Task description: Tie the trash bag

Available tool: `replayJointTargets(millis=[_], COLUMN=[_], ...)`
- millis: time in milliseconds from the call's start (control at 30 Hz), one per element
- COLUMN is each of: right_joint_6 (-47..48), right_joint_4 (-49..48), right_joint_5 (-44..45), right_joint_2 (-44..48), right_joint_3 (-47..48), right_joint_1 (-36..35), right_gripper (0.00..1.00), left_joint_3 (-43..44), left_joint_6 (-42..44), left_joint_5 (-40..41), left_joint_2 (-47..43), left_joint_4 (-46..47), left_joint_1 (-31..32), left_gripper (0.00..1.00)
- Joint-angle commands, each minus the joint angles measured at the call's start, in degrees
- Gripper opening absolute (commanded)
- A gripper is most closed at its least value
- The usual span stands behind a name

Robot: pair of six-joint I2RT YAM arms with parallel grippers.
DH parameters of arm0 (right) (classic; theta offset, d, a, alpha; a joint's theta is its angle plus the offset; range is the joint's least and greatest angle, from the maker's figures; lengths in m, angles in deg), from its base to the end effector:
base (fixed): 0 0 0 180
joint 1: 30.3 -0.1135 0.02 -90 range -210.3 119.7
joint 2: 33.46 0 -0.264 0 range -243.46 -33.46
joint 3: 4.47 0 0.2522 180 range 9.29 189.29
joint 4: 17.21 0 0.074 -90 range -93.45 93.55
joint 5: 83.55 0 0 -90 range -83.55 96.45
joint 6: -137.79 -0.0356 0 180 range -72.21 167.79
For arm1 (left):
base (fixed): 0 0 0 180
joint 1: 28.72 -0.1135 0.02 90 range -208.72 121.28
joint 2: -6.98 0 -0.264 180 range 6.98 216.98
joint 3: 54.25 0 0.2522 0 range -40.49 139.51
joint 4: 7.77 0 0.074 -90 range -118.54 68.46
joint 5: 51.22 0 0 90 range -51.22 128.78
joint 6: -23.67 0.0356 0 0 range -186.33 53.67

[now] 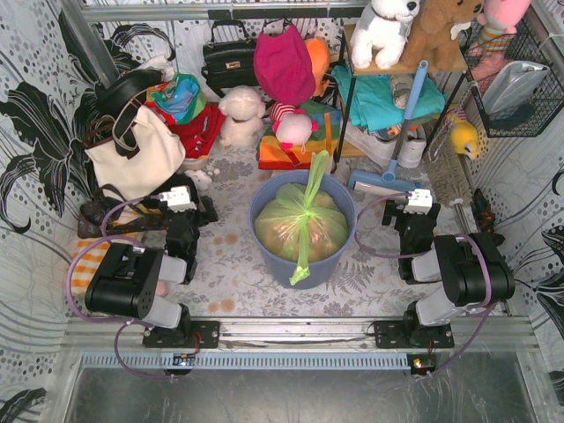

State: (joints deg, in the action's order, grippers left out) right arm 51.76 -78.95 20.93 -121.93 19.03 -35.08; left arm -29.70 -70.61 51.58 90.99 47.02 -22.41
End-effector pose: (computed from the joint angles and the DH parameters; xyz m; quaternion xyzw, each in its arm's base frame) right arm 0.2279 0.0101 0.1428 0.0313 0.7255 -0.0868 0.6821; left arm 0.2284 -0.0173 0.1500 -0.0626 0.7320 0.0195 0.6782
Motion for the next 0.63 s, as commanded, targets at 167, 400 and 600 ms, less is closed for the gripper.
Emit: replayJointTargets(millis=[167, 400, 600], right_joint_6=[0.12, 0.1, 0.08], right_joint_4=[-2.83, -2.54, -2.53], right_joint_5=[-0.43, -0.54, -0.51], right_joint_2=[-0.22, -0.21, -0.2], right_joint_3=[0.09, 0.24, 0.21], right_joint_1=[0.6, 0.56, 0.56], right_gripper=[0.97, 0.97, 0.97], left_joint_3=[0.4, 0.39, 0.06], left_joint_6=[-0.02, 0.09, 0.39], left_joint_5=[-0.28, -0.16, 0.04], left_joint_2=[0.12, 0.1, 0.11], left_joint_4=[2.62, 2.68, 3.48], left_joint_1=[-0.42, -0.42, -0.37], left_gripper=[0.98, 0.98, 0.98])
